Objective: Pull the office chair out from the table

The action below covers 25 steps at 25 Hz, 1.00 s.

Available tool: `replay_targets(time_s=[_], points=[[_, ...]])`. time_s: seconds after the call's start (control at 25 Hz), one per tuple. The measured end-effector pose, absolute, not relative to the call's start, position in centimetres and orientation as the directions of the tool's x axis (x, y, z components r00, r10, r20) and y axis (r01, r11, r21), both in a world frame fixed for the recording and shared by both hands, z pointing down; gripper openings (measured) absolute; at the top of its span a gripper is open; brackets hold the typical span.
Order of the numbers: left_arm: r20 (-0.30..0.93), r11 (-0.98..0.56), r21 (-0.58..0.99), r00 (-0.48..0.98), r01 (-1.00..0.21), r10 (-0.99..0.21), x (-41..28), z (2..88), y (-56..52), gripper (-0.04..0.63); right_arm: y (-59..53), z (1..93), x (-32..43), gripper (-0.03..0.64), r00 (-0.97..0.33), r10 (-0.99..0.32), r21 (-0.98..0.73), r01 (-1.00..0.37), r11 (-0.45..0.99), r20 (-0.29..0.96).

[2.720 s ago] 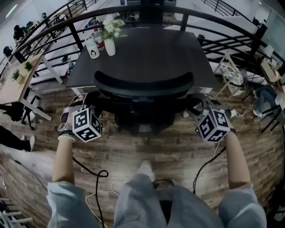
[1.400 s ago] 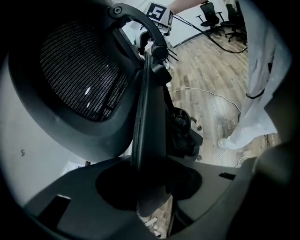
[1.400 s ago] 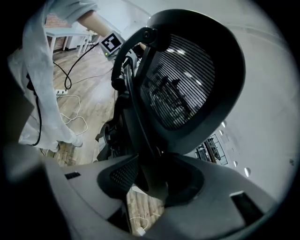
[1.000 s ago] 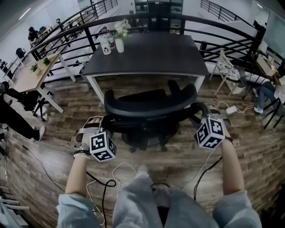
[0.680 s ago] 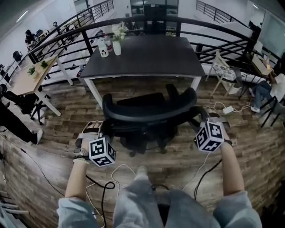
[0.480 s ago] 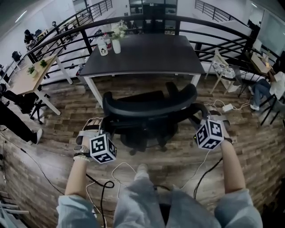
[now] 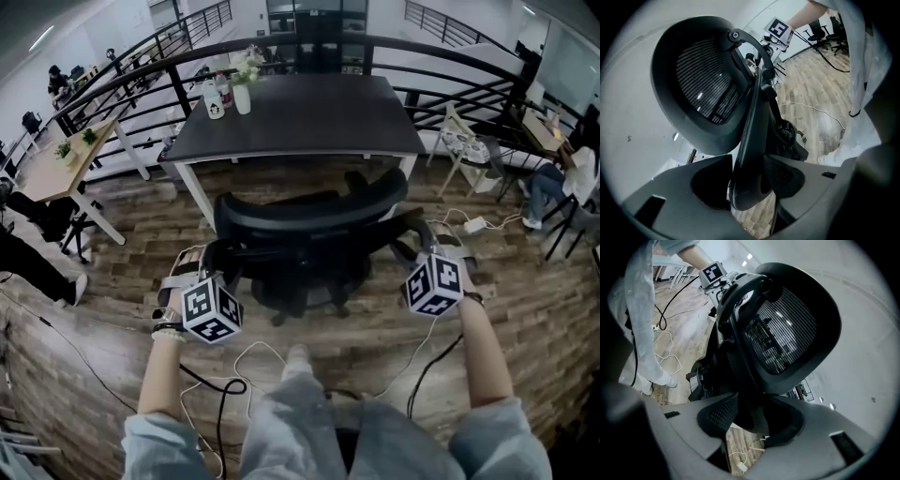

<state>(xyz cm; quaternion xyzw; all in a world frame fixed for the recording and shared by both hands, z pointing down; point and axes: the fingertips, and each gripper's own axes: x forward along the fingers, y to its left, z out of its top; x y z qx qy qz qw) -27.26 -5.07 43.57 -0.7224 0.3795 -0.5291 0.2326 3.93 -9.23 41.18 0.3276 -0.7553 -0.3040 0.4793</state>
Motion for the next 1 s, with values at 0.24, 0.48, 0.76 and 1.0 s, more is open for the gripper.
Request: replay_targets(time_s=[0.24, 0.48, 0.76, 1.0], points=[[0.51, -0.542, -0.729, 0.198, -0.417, -0.837, -26.4, 41.2, -3.6, 0.201, -6.8, 39.4, 3.0, 0.123, -0.403, -0.789, 0.73, -0.331, 0.599, 0.464], [0.377, -0.48, -0.688, 0.296, -0.544, -0.877, -23.8, 37.4, -1.9, 0.181, -4.0, 36.7, 1.7, 0.066, -0.487, -0.801, 0.647, -0.493, 0.582, 0.349], [0.212, -0.459, -0.564, 0.418, -0.686, -0.884, -20.0, 32.4, 1.3, 0.108, -0.5, 33.1, 1.0, 0.006, -0.536, -0.815, 0.538, -0.63, 0.56, 0.222], [0.142, -0.456, -0.482, 0.447, -0.748, -0.883, -18.3, 30.0, 3.2, 0.016, 2.2, 32.4, -0.2, 0.005, -0.556, -0.809, 0.425, -0.697, 0.578, 0.19]])
